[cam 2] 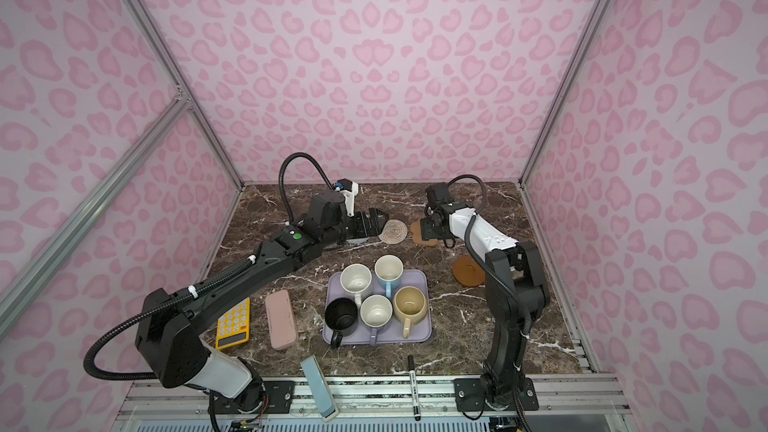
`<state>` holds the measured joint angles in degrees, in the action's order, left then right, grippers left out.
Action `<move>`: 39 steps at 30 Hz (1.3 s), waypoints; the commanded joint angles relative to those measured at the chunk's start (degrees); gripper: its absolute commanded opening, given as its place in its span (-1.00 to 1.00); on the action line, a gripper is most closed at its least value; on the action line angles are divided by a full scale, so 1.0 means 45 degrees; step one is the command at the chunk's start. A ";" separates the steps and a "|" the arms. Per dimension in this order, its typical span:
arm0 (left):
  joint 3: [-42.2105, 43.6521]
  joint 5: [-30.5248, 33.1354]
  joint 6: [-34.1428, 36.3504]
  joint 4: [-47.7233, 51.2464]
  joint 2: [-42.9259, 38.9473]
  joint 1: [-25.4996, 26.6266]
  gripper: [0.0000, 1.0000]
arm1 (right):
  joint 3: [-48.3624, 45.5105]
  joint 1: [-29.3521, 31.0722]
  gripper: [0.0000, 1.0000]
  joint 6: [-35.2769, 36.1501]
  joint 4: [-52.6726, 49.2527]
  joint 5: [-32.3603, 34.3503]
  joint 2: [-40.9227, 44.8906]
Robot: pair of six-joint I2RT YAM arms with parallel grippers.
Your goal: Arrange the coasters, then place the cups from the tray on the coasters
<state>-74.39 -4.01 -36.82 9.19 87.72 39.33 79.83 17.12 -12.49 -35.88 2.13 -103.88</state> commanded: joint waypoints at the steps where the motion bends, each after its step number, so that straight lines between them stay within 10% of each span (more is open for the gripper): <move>1: -0.0142 -0.0720 0.0076 -0.0439 -0.0259 0.0024 0.94 | -0.0979 -0.0084 1.00 -0.0447 -0.0134 0.0249 0.1244; 11: -0.1690 -0.2009 -0.0358 -0.1579 0.1341 0.1171 0.94 | -0.4665 -0.1149 0.85 -0.1490 0.0779 -0.0576 0.4107; 39: -0.4823 -0.1393 0.0565 0.1085 0.4353 0.1506 0.95 | -0.5702 -0.0974 0.22 -0.1684 0.2013 -0.0034 0.1328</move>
<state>-95.70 -10.87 -35.33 14.04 107.28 46.46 53.98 12.62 -19.35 -26.52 2.09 -96.68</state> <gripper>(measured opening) 0.976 0.613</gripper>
